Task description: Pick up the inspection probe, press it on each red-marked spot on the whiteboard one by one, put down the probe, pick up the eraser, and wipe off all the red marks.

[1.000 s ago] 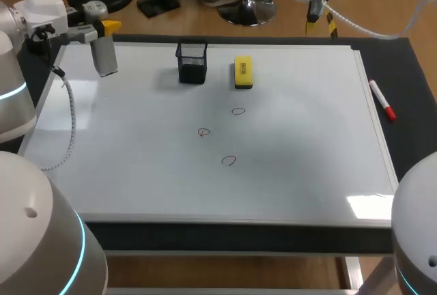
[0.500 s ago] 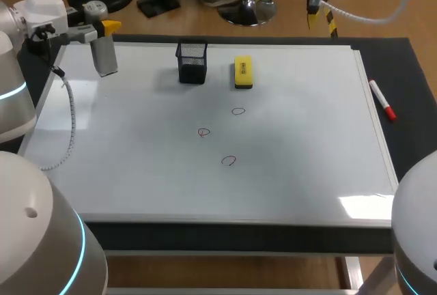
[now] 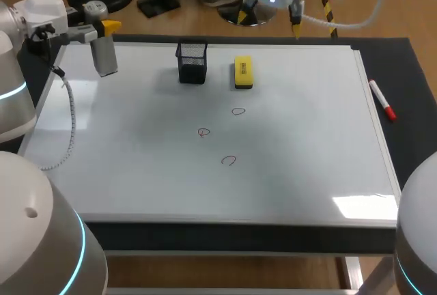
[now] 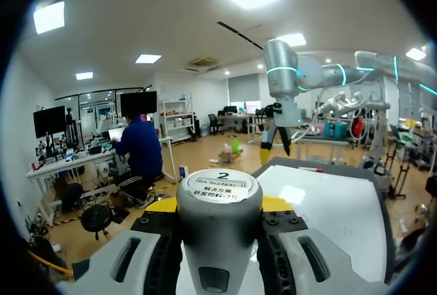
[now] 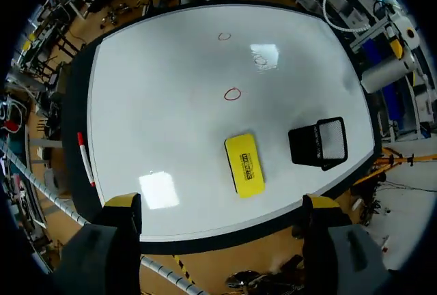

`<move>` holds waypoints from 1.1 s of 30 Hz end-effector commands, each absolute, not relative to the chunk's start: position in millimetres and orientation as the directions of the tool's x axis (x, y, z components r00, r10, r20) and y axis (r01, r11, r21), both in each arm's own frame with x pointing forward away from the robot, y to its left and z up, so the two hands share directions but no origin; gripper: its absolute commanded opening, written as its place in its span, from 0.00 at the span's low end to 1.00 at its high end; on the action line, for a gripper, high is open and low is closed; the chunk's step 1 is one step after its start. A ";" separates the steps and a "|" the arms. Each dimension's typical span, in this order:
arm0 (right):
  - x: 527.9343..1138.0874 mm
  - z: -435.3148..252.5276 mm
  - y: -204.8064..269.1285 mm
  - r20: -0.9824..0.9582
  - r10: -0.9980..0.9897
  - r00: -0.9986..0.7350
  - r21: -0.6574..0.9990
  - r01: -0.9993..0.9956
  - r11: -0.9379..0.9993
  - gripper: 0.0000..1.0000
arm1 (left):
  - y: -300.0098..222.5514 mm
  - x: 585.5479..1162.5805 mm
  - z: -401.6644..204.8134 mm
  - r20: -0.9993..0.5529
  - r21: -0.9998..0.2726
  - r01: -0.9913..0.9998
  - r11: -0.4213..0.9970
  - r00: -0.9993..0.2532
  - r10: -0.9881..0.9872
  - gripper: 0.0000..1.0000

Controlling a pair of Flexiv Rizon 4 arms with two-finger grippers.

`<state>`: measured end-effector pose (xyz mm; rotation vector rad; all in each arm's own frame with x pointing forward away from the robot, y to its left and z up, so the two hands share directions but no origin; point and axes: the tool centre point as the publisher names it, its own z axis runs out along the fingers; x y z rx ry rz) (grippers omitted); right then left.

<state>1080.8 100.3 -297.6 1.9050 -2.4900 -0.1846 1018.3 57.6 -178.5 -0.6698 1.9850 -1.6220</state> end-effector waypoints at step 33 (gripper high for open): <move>1059.5 -399.3 143.9 -0.008 -1.000 -0.021 0.084 -0.996 0.020 1.00 | 57.6 1018.1 -178.2 -0.065 -0.983 -0.064 0.173 -0.760 -0.646 0.00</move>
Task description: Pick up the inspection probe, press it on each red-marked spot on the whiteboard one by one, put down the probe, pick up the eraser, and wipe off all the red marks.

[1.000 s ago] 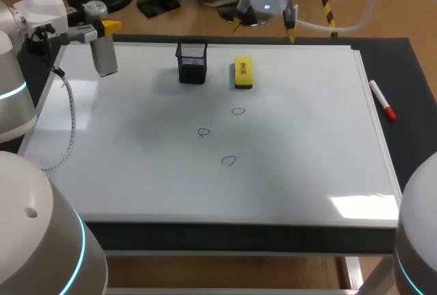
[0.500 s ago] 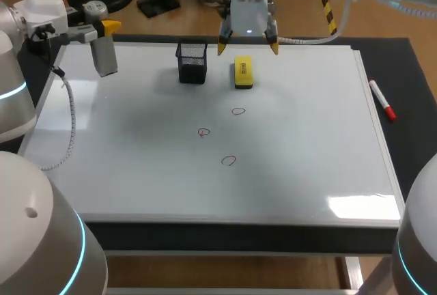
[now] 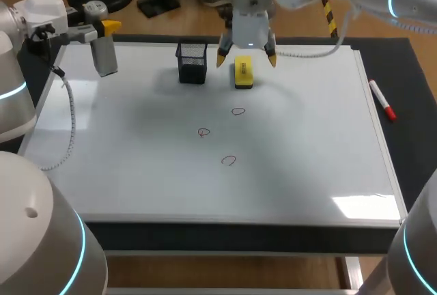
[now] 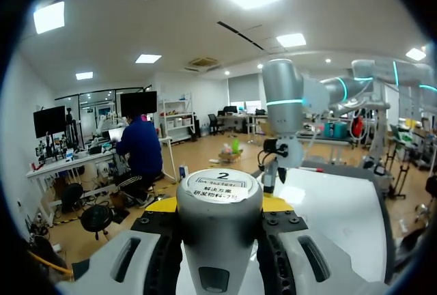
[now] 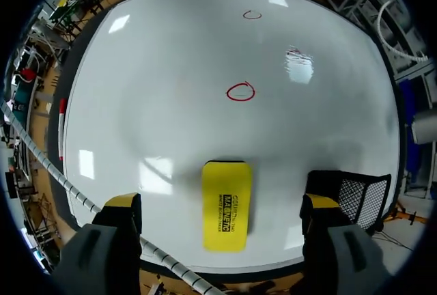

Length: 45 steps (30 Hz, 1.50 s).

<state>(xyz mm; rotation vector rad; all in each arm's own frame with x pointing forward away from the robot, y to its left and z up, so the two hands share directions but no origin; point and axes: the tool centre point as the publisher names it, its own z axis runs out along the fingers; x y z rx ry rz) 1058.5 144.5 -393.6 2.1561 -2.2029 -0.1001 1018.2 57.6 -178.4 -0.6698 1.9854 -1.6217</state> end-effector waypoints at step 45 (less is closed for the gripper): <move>1052.6 -381.2 97.2 0.007 -0.970 -0.243 0.073 -0.967 0.243 0.00 | 57.6 1018.1 -178.2 -0.065 -0.983 -0.064 0.173 -0.760 -0.646 0.00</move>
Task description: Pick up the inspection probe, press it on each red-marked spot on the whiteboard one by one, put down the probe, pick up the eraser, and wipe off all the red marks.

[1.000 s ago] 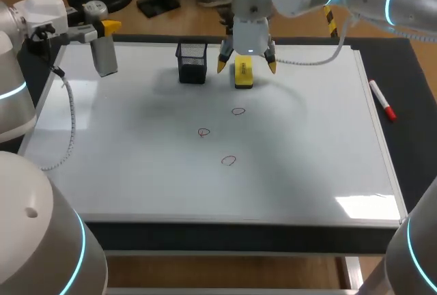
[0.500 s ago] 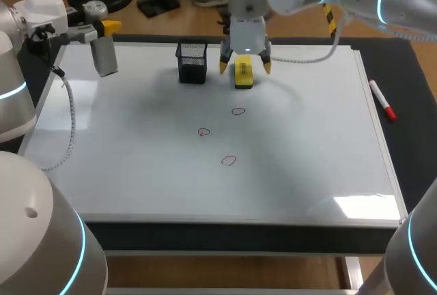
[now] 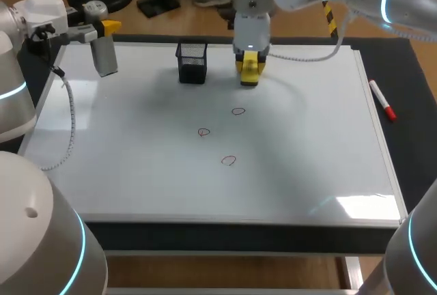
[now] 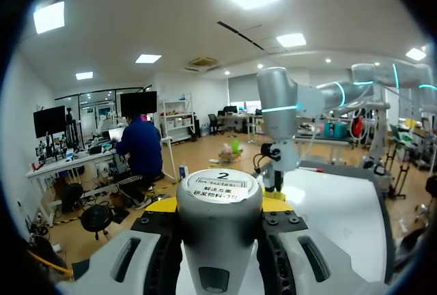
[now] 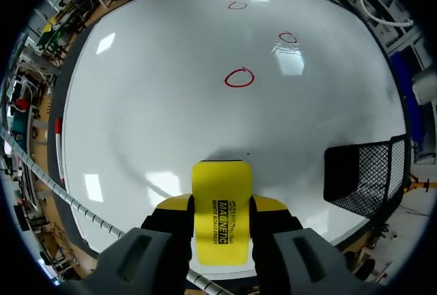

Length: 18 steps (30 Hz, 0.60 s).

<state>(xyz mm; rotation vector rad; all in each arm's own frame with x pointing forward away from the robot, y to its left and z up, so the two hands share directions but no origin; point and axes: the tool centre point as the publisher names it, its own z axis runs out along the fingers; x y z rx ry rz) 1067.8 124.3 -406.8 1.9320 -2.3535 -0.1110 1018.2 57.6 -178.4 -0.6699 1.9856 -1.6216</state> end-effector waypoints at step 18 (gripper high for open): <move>1002.8 -347.4 -18.5 0.004 -0.815 -0.580 0.024 -0.814 0.580 0.00 | 57.6 1018.1 -178.2 -0.065 -0.983 -0.064 0.173 -0.760 -0.646 0.00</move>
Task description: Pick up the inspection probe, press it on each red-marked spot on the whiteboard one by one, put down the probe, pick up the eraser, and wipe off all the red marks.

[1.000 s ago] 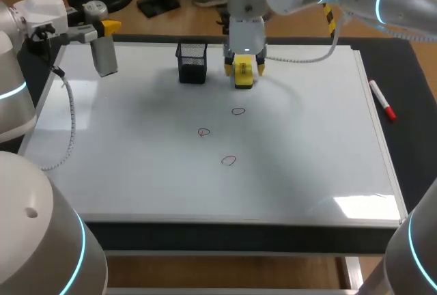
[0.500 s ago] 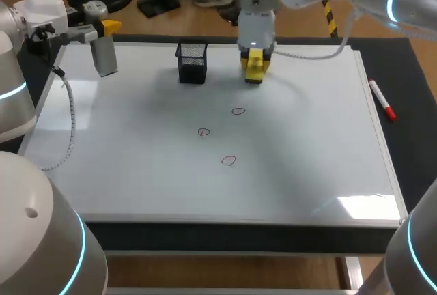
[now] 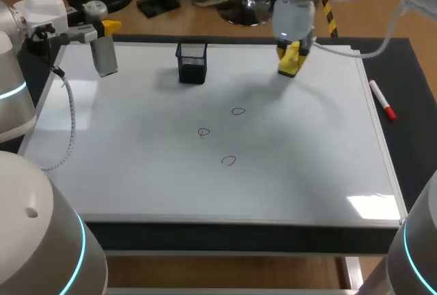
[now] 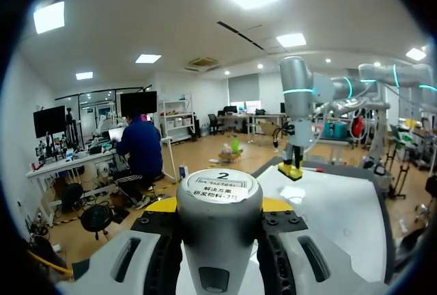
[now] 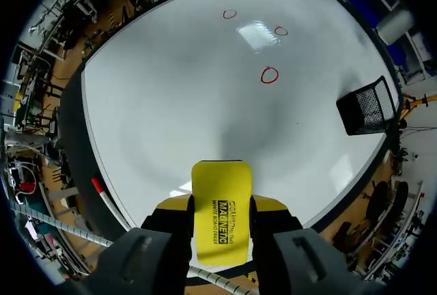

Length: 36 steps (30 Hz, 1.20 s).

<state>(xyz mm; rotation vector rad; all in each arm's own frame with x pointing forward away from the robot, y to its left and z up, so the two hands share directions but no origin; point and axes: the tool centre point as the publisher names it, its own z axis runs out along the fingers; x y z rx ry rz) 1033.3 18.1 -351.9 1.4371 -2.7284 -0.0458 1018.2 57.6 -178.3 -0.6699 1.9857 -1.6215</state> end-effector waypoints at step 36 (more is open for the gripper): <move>947.0 -371.5 -67.1 0.012 -0.709 -0.705 0.108 -0.704 0.702 0.00 | 57.6 1018.1 -178.2 -0.065 -0.983 -0.064 0.173 -0.760 -0.646 0.00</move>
